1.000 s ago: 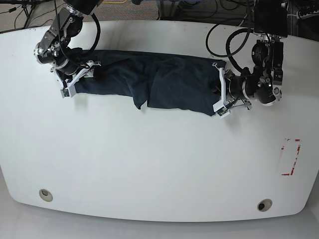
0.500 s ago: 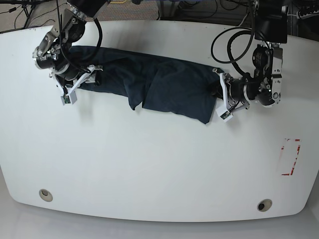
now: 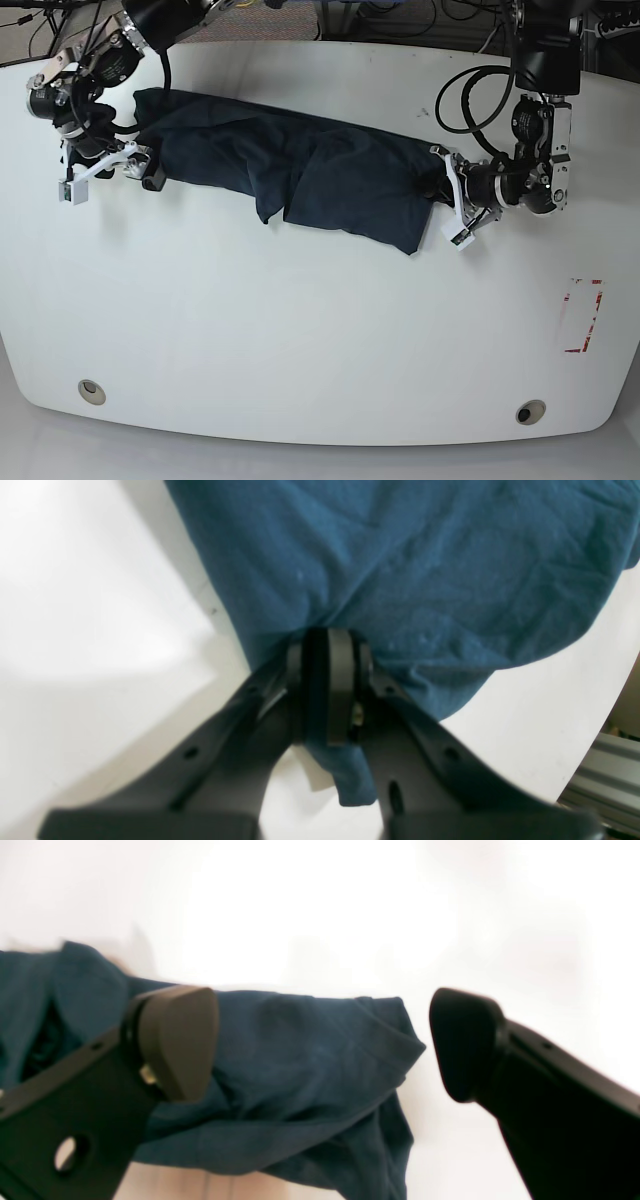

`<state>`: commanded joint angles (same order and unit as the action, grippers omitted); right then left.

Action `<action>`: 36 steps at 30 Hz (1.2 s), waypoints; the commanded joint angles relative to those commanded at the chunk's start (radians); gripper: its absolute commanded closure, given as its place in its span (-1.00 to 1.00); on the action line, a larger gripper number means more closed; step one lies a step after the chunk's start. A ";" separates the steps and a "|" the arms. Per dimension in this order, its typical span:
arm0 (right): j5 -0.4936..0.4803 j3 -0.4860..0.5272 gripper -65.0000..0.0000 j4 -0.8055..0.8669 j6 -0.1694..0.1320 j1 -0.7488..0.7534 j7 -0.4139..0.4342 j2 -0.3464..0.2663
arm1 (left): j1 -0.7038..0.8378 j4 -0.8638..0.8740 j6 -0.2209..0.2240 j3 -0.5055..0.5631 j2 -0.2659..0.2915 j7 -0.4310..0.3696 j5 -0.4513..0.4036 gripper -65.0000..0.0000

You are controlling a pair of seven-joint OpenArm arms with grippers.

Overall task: Layout the t-shirt on the table in an organized manner, then fold the t-shirt properly
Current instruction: 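Grasp both ends of the folded shirt with both grippers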

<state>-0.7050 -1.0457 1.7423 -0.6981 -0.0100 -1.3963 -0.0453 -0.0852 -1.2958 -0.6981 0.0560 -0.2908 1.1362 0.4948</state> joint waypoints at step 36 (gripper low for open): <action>-0.186 0.180 -0.46 -0.264 0.000 0.097 0.051 0.025 | 0.000 0.003 0.000 0.003 0.003 0.003 -0.003 0.85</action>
<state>-0.8907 -0.8661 1.4784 -0.6981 0.0867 -1.3449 -0.0207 -0.0852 -1.2927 -0.6981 0.0591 -0.2877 1.1393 0.4918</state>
